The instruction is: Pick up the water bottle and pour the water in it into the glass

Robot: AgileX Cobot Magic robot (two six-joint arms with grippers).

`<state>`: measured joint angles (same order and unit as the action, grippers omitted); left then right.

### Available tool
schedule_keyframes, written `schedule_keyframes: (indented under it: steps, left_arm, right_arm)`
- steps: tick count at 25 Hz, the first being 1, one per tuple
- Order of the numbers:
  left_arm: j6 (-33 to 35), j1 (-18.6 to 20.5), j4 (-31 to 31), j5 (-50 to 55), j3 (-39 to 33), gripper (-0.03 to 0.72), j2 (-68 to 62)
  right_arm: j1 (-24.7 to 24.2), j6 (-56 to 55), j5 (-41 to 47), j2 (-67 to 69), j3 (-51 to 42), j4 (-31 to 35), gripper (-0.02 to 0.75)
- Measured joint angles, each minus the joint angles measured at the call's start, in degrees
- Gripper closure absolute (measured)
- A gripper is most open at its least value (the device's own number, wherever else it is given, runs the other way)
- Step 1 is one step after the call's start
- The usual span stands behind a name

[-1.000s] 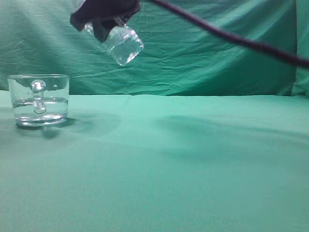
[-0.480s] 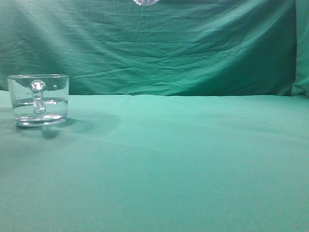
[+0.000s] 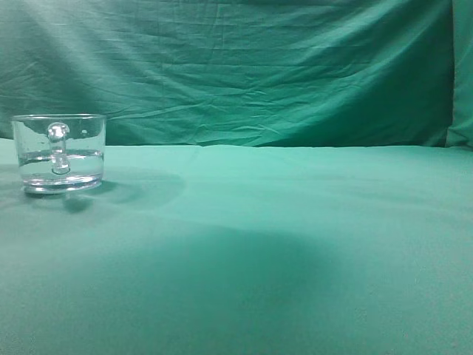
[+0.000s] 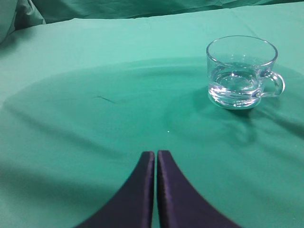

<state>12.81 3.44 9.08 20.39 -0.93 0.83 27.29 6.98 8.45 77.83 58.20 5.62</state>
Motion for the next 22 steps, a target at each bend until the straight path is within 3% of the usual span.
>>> schedule_keyframes:
  steps: [7, 12, 18, 22]
  left_arm:
    - [0.0, 0.0, 0.0, 0.0, 0.0, 0.688, 0.0]
    - [0.0, 0.0, 0.0, 0.0, 0.0, 0.688, 0.0]
    - [0.0, 0.0, 0.0, 0.0, 0.0, 0.688, 0.0]
    - [0.0, 0.0, 0.0, 0.0, 0.0, 0.688, 0.0]
  right_arm:
    - [-6.6, -4.1, -12.9, -4.6, -15.6, 0.2, 0.453]
    - [-11.8, -8.2, -18.7, -4.1, -21.0, 0.1, 0.453]
    - [-12.5, -11.4, -26.3, 3.0, -23.2, -2.3, 0.453]
    - [-12.5, -18.8, -34.9, 9.5, -23.2, -9.4, 0.453]
